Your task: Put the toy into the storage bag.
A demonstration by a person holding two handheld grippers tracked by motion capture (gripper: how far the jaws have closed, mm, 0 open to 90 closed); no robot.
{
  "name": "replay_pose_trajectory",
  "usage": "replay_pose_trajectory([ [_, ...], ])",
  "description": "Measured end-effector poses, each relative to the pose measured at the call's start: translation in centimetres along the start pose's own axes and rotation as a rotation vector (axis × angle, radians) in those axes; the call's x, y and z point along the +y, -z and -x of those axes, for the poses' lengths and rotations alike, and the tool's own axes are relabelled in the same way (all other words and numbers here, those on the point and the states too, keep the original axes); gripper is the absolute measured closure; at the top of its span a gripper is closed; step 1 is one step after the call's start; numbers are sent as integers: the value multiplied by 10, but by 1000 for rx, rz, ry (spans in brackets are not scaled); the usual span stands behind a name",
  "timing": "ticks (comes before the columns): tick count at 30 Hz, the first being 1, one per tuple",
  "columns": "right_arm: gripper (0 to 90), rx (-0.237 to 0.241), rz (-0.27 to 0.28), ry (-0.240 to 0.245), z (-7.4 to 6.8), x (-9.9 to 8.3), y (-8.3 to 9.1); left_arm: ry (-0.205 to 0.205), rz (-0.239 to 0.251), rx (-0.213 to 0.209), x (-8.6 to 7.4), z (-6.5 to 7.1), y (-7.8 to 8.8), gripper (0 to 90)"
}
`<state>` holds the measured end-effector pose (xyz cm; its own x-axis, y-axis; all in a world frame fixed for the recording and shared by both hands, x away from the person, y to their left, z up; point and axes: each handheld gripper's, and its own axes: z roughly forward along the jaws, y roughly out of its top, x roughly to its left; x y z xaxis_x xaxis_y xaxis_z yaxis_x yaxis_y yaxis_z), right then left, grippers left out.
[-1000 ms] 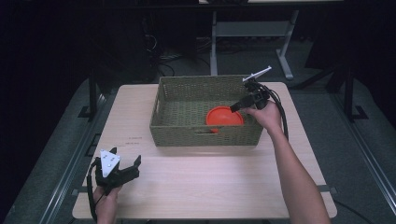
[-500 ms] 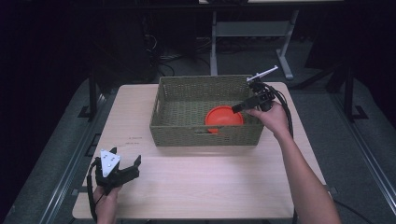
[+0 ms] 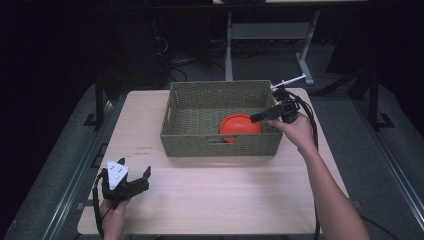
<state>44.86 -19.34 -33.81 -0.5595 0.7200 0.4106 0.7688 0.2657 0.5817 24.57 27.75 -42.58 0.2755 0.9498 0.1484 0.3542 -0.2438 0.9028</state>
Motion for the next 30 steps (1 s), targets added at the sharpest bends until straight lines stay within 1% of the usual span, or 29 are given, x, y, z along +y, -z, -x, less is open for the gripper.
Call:
replay_pose_trajectory([
  [1, 297, 0, 0, 0, 0, 0, 0, 0, 0, 0, 0, 0, 0, 127],
  [4, 295, 8, 9, 20, -3, -7, 5, -8, -2, 0, 0, 0, 0, 127],
  [9, 294, 19, 22, 30, -8, -12, 11, -4, 0, 0, 0, 0, 0, 127],
  [10, 293, 23, 26, 41, -10, -15, 14, -3, 0, 1, 0, 0, 0, 127],
  [12, 292, 26, 29, 39, -11, -16, 15, -3, 0, 1, 0, 0, 0, 127],
  [19, 287, 40, 38, 63, -17, -24, 23, -5, -2, 3, 0, -1, 1, 127],
  [21, 287, 58, 56, 70, -22, -29, 28, -5, -2, 3, 0, -1, 1, 127],
  [24, 287, 65, 71, 80, -25, -34, 33, -6, -3, 3, 0, -1, 1, 127],
  [25, 287, 74, 71, 78, -26, -36, 34, -6, -4, 3, -1, -1, 1, 127],
  [30, 284, 74, 67, 90, -28, -42, 36, -5, -3, 5, -1, -1, 1, 127],
])
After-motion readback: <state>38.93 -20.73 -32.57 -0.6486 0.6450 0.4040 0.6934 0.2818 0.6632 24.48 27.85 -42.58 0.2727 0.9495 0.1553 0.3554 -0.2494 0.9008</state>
